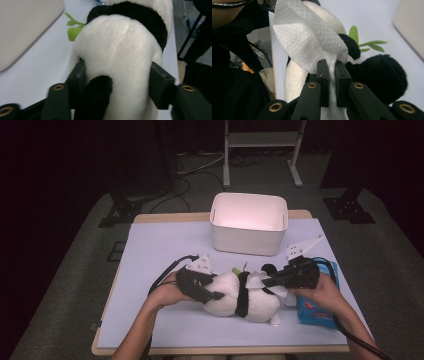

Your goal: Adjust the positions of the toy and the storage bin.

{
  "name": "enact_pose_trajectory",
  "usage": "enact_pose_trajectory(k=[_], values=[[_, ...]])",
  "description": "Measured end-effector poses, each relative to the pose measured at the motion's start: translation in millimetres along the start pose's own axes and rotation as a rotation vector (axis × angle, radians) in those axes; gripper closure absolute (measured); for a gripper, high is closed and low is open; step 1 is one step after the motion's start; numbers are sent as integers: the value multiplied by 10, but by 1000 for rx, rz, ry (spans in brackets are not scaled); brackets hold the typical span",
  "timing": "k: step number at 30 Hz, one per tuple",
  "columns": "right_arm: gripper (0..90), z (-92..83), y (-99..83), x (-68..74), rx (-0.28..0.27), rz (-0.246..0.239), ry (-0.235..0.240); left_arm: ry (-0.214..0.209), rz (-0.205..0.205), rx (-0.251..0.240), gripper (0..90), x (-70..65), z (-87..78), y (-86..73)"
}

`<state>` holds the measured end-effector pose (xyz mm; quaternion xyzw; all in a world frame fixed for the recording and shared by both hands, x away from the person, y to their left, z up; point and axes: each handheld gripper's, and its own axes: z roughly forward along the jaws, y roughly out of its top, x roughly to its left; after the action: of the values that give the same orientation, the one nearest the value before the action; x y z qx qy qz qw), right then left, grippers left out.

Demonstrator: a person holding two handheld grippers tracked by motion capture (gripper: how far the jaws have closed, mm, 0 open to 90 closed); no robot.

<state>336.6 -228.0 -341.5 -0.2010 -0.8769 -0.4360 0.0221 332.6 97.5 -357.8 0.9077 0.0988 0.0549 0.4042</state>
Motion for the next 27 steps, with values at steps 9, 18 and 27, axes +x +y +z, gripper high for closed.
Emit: enact_pose_trajectory(k=[9,18,27], values=[[838,-74,180,-57,-13,-9,-23,108,89,-80,512,-9,-71,143],[838,-60,386,-96,-30,-21,-37,119,186,-89,511,-17,-64,139],[839,190,267,-135,92,-2,-37,18,111,-140,404,-39,-96,-112]])
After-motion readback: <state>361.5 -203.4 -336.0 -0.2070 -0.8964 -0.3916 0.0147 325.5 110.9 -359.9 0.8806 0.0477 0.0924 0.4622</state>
